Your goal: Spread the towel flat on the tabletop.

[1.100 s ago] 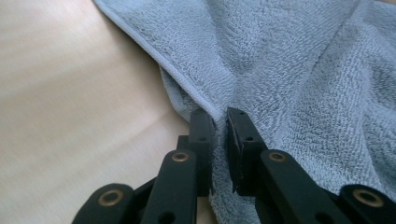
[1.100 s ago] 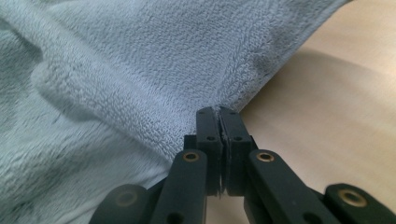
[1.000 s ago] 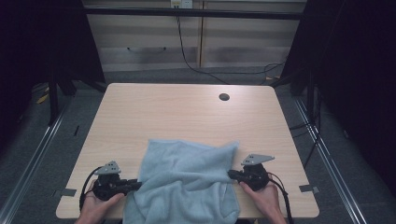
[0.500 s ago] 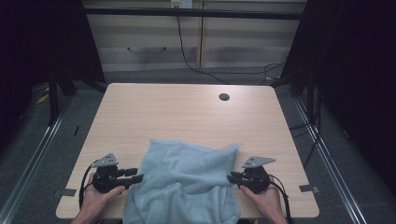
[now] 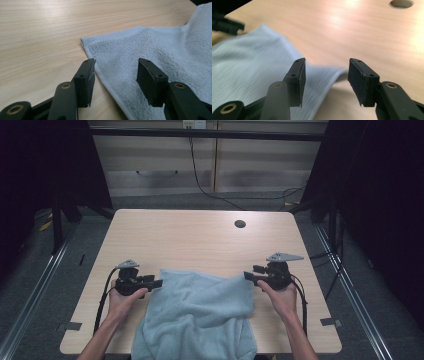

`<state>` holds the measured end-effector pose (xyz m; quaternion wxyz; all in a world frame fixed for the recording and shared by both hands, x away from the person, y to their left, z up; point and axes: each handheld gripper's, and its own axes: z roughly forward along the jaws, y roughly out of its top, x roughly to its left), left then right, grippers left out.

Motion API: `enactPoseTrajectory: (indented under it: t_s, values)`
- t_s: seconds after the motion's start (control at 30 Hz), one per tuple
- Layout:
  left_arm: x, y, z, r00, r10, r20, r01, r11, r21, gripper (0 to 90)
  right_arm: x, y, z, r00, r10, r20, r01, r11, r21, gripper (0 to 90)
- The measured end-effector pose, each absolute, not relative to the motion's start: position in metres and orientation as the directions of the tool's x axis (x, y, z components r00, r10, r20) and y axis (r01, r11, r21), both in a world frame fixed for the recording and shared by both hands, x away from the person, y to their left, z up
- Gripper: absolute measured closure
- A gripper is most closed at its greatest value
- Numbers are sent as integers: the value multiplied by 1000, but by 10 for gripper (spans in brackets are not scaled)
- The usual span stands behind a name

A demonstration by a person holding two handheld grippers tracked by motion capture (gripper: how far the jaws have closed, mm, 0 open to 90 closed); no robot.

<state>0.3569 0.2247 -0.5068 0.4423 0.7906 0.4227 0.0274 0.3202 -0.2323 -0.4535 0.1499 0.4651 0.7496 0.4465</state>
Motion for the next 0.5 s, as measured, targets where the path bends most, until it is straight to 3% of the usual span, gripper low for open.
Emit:
enactPoseTrajectory:
  t_s: [0.13,0.27,0.37,0.4,0.43,0.5]
  values:
    - [356,218,-510,651,696,-305,626,-263,734,479,342,-230,-467,-477,858,191,619,174,766,499]
    - [354,218,-508,661,703,-263,608,-296,736,524,333,-229,-485,-474,864,171,666,225,711,506]
    - [353,218,-508,664,710,-234,594,-312,741,632,321,-232,-495,-484,864,139,672,266,691,505]
    - [353,218,-508,669,705,-237,596,-316,738,632,321,-232,-495,-484,864,139,672,266,691,505]
    - [352,217,-508,671,707,-224,589,-325,740,732,316,-233,-500,-495,860,125,671,286,684,506]
    - [351,217,-508,685,699,-207,579,-349,737,817,312,-231,-502,-495,862,106,660,294,691,532]
